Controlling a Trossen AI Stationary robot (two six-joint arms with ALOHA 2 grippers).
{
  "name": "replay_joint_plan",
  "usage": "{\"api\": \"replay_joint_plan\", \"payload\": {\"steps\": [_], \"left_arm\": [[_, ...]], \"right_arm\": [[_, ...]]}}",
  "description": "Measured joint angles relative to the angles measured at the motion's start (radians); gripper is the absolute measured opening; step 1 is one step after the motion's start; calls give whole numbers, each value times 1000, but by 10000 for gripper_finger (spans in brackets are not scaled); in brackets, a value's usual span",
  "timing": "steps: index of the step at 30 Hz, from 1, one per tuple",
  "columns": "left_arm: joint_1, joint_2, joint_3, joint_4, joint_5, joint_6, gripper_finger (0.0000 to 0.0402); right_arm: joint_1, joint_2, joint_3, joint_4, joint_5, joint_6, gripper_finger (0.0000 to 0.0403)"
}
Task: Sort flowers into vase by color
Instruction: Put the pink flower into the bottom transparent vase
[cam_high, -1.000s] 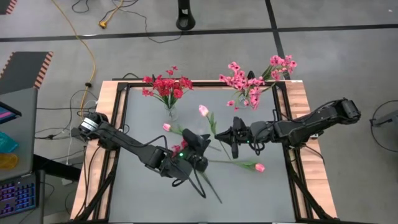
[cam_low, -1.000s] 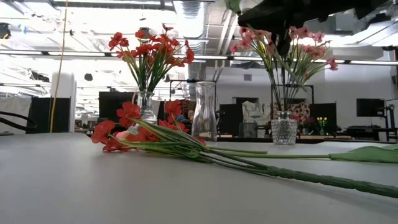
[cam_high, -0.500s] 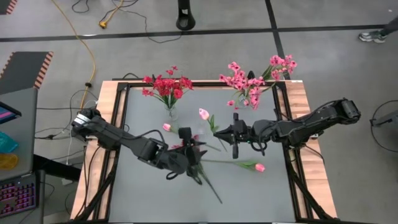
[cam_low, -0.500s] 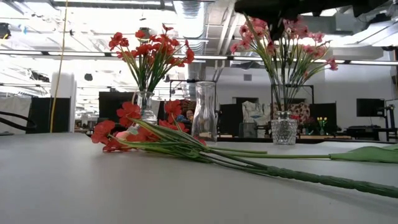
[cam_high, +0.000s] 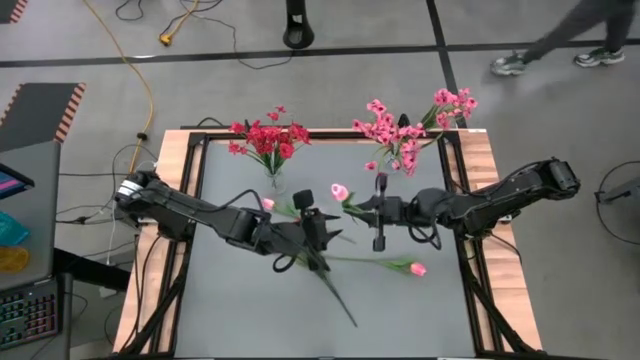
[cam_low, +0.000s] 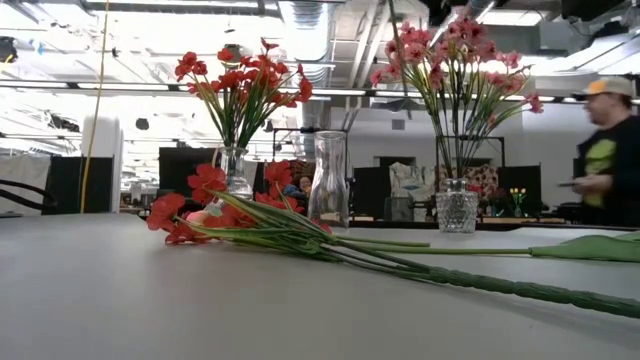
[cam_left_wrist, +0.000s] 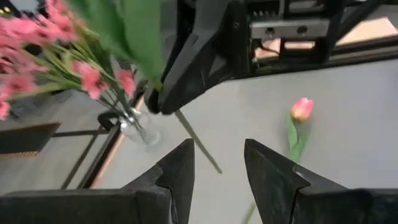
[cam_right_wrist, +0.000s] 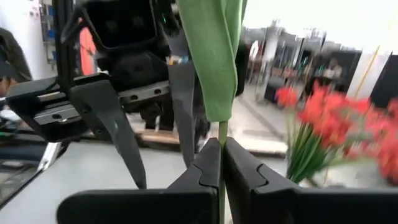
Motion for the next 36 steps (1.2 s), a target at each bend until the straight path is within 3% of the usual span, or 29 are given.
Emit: {"api": "replay_joint_plan", "payload": {"steps": [5,12,18,26,36], "left_arm": [[-18,-59,0,-32,-45,-2,129],[-67,-130,0,-117,-138,-23,128],[-100,-136,0,-238,-224,-97,128],[-106,-132,0,-308,-244,-185,128],[-106,-132,0,-308,-245,-189,128]], "right_arm": [[-21,42,0,210,-2,-128,31],[-83,255,0,614,-6,-205,34],[-159,398,0,845,-5,-218,34],[-216,476,0,880,-5,-125,35],[-230,476,0,787,-5,-67,45]]}}
